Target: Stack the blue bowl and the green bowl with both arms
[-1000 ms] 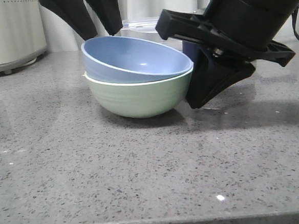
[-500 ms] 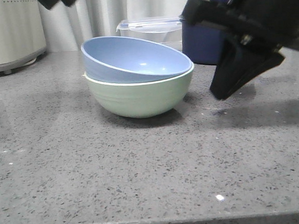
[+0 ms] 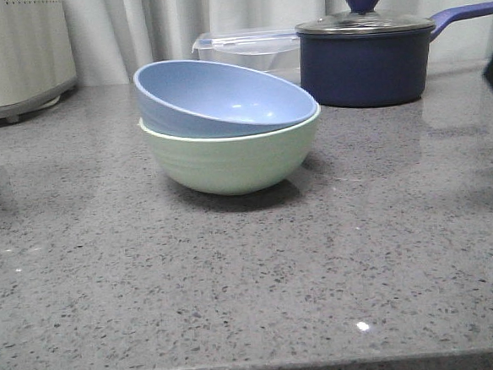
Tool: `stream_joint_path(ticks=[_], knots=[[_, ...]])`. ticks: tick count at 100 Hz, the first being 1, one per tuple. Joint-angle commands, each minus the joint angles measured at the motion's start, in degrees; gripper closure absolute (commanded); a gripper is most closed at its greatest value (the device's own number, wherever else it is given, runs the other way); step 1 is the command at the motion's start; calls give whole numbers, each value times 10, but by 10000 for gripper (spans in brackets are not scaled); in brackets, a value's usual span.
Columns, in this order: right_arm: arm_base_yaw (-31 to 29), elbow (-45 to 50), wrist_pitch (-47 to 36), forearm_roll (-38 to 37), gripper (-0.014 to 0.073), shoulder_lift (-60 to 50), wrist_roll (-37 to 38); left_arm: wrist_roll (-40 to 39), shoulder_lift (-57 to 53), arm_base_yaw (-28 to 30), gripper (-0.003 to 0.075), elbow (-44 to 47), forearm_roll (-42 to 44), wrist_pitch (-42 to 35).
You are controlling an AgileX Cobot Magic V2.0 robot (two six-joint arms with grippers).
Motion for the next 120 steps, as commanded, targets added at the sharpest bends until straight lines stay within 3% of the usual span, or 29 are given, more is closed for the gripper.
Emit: stream_joint_path(ticks=[1, 60, 120], knots=[[-19, 1, -25, -5, 593, -43, -7, -7, -48, 17, 741, 19, 3, -50], [-31, 125, -100, -40, 593, -283, -7, -7, -317, 36, 741, 266, 27, -177], [-31, 233, -123, -41, 593, -496, -7, -6, -538, 36, 741, 385, 54, -217]])
